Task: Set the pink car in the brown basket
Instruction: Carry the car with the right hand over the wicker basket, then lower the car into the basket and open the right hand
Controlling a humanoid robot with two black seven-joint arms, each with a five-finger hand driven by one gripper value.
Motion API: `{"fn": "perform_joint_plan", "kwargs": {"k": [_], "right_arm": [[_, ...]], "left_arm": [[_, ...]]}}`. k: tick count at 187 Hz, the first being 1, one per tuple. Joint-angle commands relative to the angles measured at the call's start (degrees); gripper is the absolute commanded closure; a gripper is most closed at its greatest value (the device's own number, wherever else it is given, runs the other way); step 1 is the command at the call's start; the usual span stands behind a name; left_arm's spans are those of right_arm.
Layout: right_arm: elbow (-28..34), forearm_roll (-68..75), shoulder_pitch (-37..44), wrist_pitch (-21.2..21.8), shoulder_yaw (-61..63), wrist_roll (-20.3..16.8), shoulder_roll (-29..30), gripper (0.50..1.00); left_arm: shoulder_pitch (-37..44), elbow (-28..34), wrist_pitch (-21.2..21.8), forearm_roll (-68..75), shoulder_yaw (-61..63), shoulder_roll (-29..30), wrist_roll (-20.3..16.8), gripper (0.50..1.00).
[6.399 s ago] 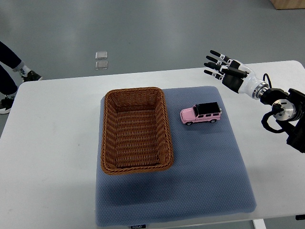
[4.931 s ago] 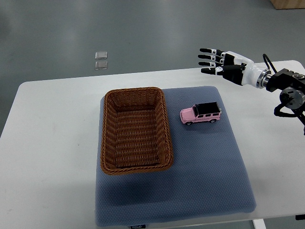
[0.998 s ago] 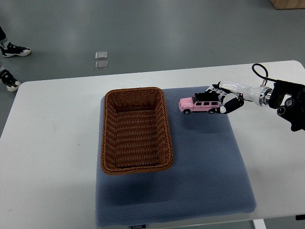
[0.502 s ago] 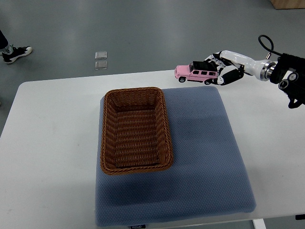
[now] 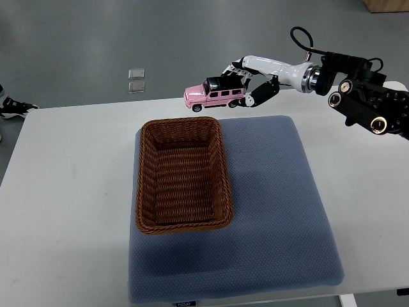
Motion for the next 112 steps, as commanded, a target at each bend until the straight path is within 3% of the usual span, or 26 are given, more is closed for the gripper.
{"fn": "perform_joint_plan", "kwargs": {"k": [1, 90, 112], "right_arm": [[0.34, -0.46, -0.27, 0.04, 0.0, 0.03, 1.33, 1.0], [0.95, -1.17, -1.85, -0.84, -4.58, 1.26, 6.69, 1.0], [0.95, -0.82, -4.14, -2.86, -3.78, 1.97, 6.43, 1.0]], "left_arm": [[0.0, 0.02, 0.01, 0.0, 0.0, 0.0, 0.02, 0.5], [0.0, 0.02, 0.01, 0.0, 0.0, 0.0, 0.02, 0.5], [0.0, 0.02, 0.01, 0.0, 0.0, 0.0, 0.02, 0.5]]}}
